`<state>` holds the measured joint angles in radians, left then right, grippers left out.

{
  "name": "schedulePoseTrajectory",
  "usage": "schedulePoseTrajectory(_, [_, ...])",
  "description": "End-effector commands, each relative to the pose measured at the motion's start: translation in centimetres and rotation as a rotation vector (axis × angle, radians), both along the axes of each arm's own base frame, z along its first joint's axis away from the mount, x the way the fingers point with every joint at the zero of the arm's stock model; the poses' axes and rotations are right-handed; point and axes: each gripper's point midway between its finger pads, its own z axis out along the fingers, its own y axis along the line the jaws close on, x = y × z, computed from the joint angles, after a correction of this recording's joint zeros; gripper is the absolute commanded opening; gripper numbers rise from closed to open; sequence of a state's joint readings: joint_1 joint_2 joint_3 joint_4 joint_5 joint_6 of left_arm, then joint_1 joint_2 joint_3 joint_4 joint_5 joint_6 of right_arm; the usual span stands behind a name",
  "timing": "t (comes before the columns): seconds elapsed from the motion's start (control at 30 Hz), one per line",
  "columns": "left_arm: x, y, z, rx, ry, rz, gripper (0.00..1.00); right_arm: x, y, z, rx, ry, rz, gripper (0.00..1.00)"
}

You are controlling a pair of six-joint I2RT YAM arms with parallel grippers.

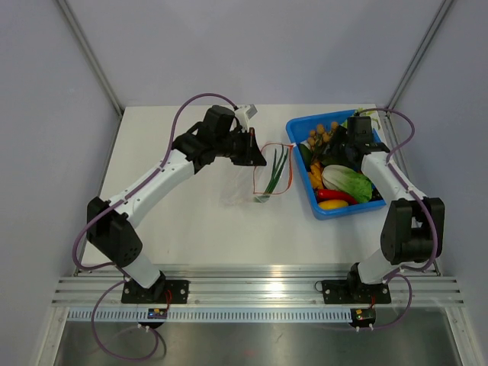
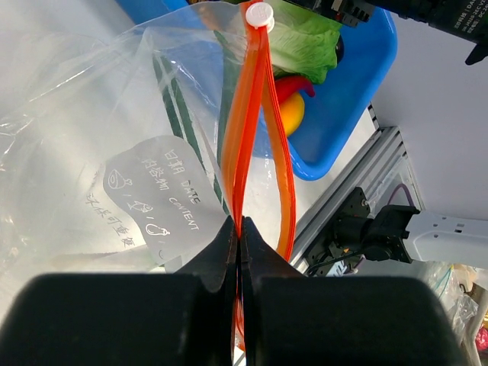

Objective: Place the food in the zip-top bag and seal the zipper
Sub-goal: Pick up the fake fruit from the bin.

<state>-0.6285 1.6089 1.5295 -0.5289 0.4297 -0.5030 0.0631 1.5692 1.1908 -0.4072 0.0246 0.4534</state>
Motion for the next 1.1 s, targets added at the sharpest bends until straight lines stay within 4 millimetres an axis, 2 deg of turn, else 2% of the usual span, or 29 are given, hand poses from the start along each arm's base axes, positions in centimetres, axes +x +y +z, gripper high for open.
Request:
schedulePoseTrajectory(0.0, [0.3, 0.1, 2.4, -0.048, -0.082, -0.002, 0.00, 1.4, 1.6, 0.6, 0.072, -0.054, 0.030, 0.62])
schedulePoseTrajectory(0.37, [0.7, -0.2, 2.0, -0.034, -0.074, -0.004, 0.00, 2.4, 3.4, -4.5, 0.163, 0.015, -0.003, 0.62])
schedulePoseTrajectory(0.5, [0.6, -0.1, 1.7, -0.031, -0.068, -0.001, 0.00, 3.4, 3.8, -5.0, 0.186, -0.012, -0.008, 0.61])
schedulePoseTrajectory(0.9, [0.1, 0.1, 1.7, -0.046, -0.049, 0.008, 0.00, 4.8, 4.0, -6.3, 0.204, -0.041, -0.032, 0.56])
schedulePoseTrajectory(1.0, [-0.1, 0.1, 1.7, -0.051, -0.048, 0.007, 0.00, 4.6, 4.1, -6.2, 0.202, -0.043, -0.031, 0.47])
schedulePoseTrajectory(1.07, [-0.2, 0.1, 1.7, -0.051, -0.046, 0.003, 0.00, 4.5, 4.0, -5.2, 0.204, -0.069, -0.031, 0.35])
